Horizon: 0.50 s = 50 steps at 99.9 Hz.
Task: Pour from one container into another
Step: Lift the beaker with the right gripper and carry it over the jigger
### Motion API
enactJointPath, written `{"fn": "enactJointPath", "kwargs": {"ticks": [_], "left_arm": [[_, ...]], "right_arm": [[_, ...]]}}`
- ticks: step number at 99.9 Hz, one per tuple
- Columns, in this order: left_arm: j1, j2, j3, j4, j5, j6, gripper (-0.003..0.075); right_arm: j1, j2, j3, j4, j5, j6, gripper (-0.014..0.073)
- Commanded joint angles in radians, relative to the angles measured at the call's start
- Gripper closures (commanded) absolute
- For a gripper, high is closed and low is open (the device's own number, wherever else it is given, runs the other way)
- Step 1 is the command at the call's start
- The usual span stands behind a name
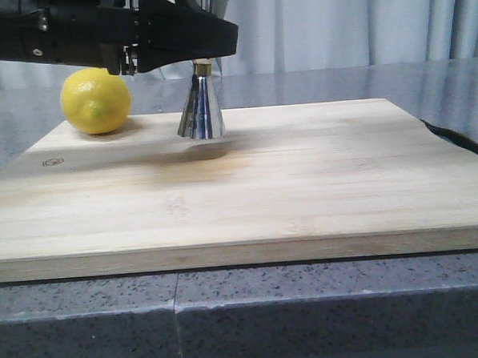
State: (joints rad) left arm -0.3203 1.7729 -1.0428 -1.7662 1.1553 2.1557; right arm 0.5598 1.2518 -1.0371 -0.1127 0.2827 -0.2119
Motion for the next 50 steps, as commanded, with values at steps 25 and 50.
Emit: {"fn": "enactJointPath", "kwargs": {"ticks": [25, 50], "left_arm": [[-0.009, -0.039, -0.030, -0.082, 0.099, -0.007, 0.0535], [-0.009, -0.039, -0.030, -0.082, 0.099, -0.007, 0.0535]], "right_arm": [[0.089, 0.064, -0.245, -0.196, 0.190, -0.118, 0.0354], [0.157, 0.110, -0.296, -0.306, 0.227, -0.153, 0.0354]]}}
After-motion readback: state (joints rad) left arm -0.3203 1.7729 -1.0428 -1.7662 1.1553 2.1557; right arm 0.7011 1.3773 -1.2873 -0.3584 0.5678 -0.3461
